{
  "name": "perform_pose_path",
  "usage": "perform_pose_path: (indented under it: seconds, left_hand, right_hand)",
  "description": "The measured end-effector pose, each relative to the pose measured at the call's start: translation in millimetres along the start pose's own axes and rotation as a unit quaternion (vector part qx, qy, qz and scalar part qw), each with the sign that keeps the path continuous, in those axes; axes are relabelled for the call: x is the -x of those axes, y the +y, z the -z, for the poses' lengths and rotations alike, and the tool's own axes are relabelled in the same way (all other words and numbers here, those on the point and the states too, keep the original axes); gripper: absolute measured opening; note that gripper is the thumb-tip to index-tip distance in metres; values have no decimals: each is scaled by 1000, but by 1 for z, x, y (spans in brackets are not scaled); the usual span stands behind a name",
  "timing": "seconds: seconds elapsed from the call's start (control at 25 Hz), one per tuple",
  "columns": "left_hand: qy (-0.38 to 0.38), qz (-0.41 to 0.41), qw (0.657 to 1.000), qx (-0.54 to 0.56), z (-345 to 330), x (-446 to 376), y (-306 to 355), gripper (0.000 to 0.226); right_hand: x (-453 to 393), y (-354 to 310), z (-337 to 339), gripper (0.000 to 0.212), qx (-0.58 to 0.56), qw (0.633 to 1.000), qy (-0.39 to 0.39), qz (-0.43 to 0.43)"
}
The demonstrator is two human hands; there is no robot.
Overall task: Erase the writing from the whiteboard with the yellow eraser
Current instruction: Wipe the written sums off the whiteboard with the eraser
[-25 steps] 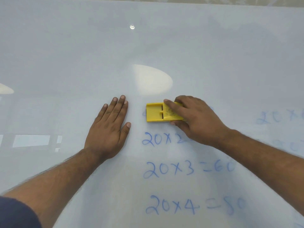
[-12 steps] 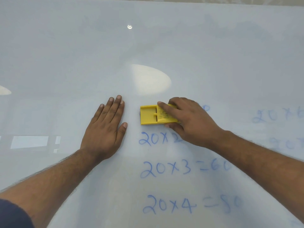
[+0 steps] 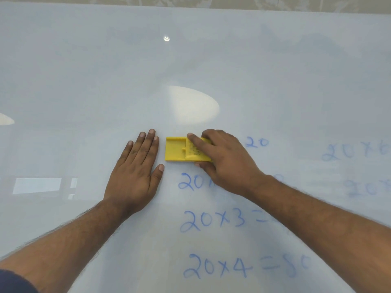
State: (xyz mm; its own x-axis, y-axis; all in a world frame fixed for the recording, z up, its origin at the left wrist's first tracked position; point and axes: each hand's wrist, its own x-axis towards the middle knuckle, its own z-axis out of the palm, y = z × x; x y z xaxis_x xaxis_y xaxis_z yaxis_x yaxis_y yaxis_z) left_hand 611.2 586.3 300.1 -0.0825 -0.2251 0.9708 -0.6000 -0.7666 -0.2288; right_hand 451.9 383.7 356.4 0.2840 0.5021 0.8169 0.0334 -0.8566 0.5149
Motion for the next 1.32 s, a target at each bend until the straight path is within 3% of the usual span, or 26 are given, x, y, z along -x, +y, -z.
perform_pose_path:
  seconds: [0.24, 0.4, 0.56, 0.72, 1.0, 1.32]
  left_hand:
    - [3, 9, 1000, -4, -1, 2, 3, 64]
    - [4, 5, 1000, -4, 0, 7, 8, 65]
    - [5, -7, 1000, 2, 0, 10, 5, 65]
    - [1, -10, 1000, -3, 1, 13, 1, 65]
    - [-11, -3, 1000, 1, 1, 15, 3, 64]
    - [-22, 2, 1000, 6, 3, 19, 5, 65]
  right_hand:
    - [8, 43, 25, 60, 58, 998, -9, 6]
    - [-11, 32, 20, 60, 38, 998, 22, -39]
    - [-1, 13, 6, 60, 15, 1000, 13, -6]
    - [27, 34, 20, 60, 46, 998, -22, 21]
    - [21, 55, 34, 60, 40, 997, 14, -61]
    - [69, 74, 47, 56, 65, 997, -9, -30]
